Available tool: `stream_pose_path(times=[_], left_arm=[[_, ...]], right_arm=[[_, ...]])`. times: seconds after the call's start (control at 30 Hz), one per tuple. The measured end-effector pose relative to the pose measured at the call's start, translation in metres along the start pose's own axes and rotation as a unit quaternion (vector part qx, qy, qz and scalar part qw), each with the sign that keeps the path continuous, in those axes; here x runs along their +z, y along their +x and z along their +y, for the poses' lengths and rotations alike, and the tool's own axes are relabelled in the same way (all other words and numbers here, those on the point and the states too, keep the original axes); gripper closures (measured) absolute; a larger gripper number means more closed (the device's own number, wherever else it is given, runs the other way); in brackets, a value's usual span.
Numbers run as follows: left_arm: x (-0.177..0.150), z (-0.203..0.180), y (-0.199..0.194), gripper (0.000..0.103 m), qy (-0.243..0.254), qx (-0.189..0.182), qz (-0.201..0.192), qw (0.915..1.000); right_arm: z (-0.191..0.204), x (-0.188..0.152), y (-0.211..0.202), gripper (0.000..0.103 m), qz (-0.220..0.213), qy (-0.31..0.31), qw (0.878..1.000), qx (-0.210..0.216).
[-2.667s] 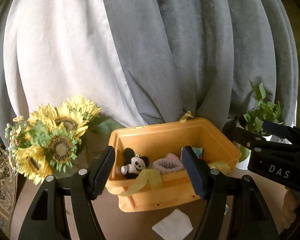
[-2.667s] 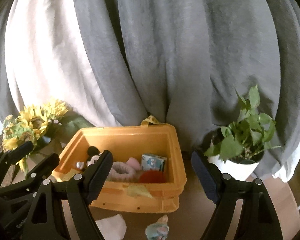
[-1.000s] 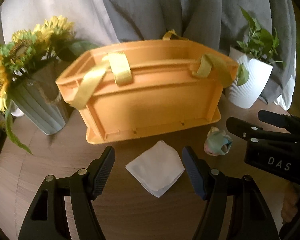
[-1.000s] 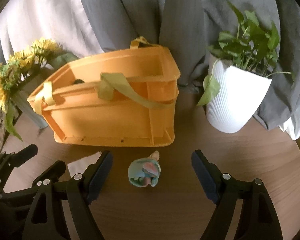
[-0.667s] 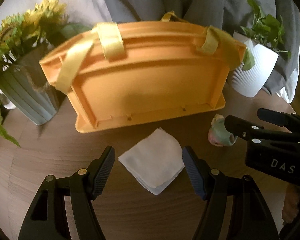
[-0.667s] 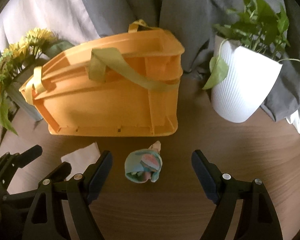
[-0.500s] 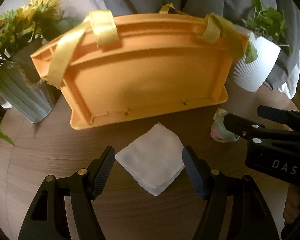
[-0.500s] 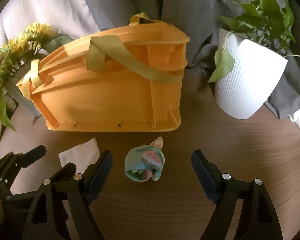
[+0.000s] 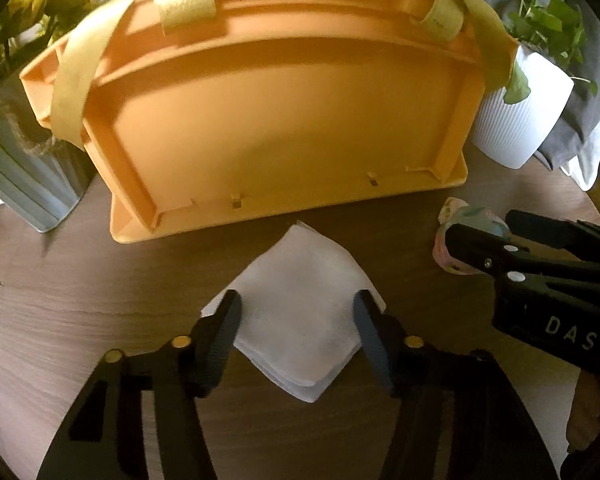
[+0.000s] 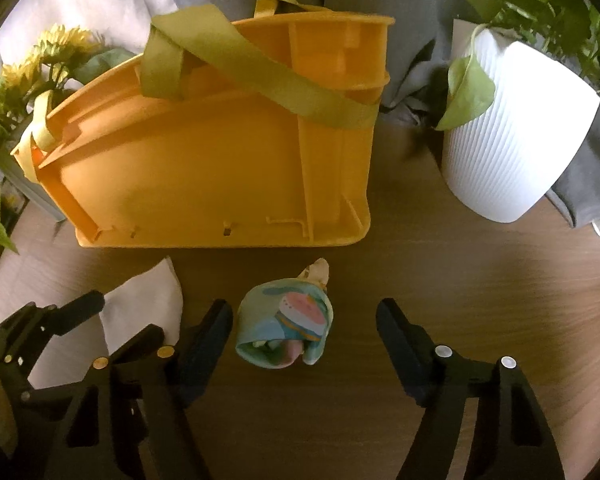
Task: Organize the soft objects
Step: 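Grasp the white cloth with the left tool while the right tool grasps the fabric ball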
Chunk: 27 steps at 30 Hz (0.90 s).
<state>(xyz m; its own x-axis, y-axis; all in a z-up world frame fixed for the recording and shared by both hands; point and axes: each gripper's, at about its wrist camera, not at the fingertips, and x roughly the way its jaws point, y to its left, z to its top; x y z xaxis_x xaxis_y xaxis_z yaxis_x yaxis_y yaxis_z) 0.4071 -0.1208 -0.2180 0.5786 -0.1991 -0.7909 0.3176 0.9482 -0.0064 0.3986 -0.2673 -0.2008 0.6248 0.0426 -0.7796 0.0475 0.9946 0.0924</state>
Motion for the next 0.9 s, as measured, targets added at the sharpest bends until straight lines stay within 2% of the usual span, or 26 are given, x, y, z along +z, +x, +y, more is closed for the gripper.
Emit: stream_pose_path(times=[0.27, 0.33, 0.4, 0.57, 0.9], left_arm=[[-0.003, 0.0, -0.002, 0.077, -0.004, -0.002, -0.004, 1.0], [-0.003, 0.003, -0.004, 0.087, -0.007, -0.004, -0.004, 1.0], [-0.003, 0.004, -0.005, 0.093, -0.01, -0.009, -0.003, 0.9999], [0.0, 0.005, -0.011, 0.095, -0.01, -0.011, -0.009, 0.9999], [0.0, 0.012, -0.048, 0.095, -0.008, -0.007, -0.049, 0.9987]], right_arm=[[0.004, 0.002, 0.004, 0.051, 0.004, -0.001, 1.0, 0.007], [0.005, 0.002, 0.004, 0.053, 0.002, 0.0, 1.0, 0.007], [0.004, 0.001, 0.005, 0.055, 0.002, 0.0, 1.0, 0.008], [0.002, -0.003, -0.001, 0.058, -0.001, 0.003, 1.0, 0.012], [0.01, -0.003, -0.031, 0.059, -0.026, 0.007, 0.999, 0.017]])
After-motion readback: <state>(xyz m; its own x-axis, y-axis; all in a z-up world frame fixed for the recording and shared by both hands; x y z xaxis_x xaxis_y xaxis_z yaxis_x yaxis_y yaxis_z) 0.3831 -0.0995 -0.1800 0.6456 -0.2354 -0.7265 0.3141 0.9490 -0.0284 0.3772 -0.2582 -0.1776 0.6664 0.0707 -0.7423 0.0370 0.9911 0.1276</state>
